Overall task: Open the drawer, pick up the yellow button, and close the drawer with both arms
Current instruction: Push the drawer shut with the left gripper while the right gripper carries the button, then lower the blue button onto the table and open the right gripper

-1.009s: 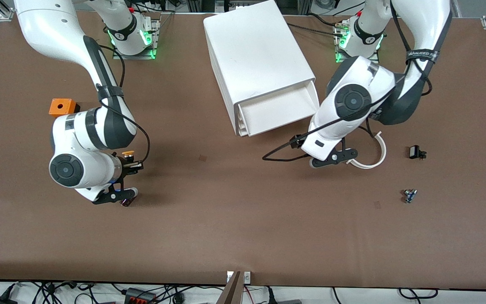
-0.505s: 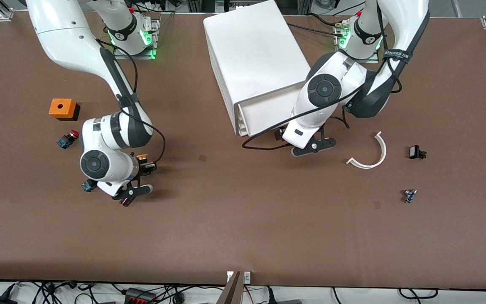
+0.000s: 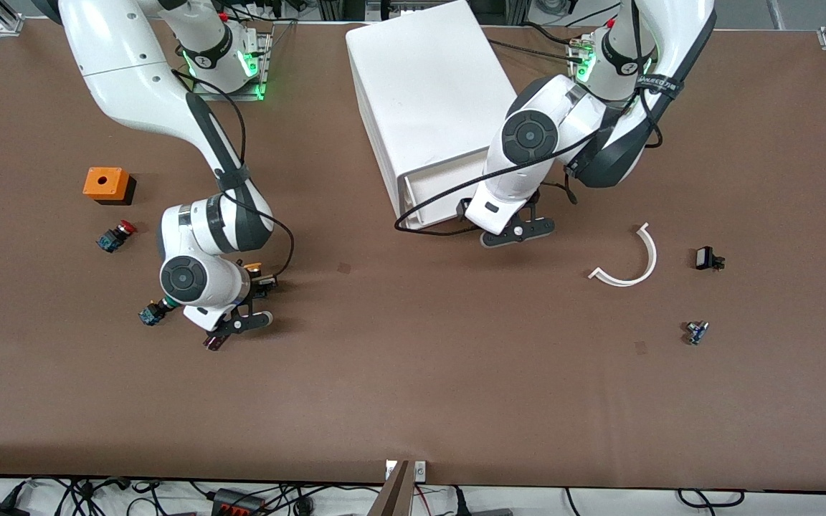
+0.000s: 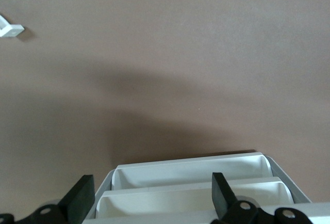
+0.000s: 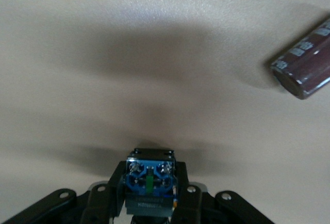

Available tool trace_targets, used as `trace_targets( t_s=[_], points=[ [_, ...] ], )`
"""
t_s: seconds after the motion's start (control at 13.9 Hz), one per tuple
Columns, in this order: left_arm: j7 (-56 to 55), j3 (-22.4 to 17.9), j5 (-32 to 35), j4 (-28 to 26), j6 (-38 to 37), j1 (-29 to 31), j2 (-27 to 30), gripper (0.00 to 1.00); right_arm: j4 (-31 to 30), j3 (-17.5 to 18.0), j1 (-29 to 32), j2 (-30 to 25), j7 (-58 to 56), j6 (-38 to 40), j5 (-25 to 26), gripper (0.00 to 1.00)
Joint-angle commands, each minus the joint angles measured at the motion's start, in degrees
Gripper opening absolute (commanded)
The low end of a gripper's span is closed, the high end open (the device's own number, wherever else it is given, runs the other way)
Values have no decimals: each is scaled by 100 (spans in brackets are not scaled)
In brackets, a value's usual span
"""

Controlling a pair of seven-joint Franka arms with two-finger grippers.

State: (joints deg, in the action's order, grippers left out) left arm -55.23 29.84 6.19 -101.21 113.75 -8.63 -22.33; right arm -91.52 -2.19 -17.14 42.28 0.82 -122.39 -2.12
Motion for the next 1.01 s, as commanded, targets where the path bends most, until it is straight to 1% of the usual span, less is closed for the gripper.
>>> trace_targets(
  t_s=[0.0, 0.07, 0.22, 0.29, 0.43, 0.65, 0.94],
  points=[
    [-303, 267, 84, -320, 59, 99, 212, 100, -15, 34, 9, -79, 76, -22, -60, 65],
    [-304, 329, 84, -329, 50, 116, 238, 100, 46, 25, 9, -149, 94, -4, -43, 100],
    [-435, 356, 75, -417, 50, 99, 256, 100, 370, 8, 9, -272, 129, 433, -25, 100],
    [-470, 443, 75, -434, 50, 107, 256, 100, 589, -1, 35, -333, 138, 705, -25, 100],
    [-549, 514, 75, -487, 42, 108, 256, 100, 819, -53, 62, -605, 138, 1110, -16, 100],
    [-620, 672, 75, -531, 24, 108, 264, 100, 873, -247, 44, -1115, 130, 1472, 1, 100],
    [-717, 787, 75, -540, 6, 116, 282, 100, 881, -405, 97, -1678, 42, 1727, 10, 100]
  ],
)
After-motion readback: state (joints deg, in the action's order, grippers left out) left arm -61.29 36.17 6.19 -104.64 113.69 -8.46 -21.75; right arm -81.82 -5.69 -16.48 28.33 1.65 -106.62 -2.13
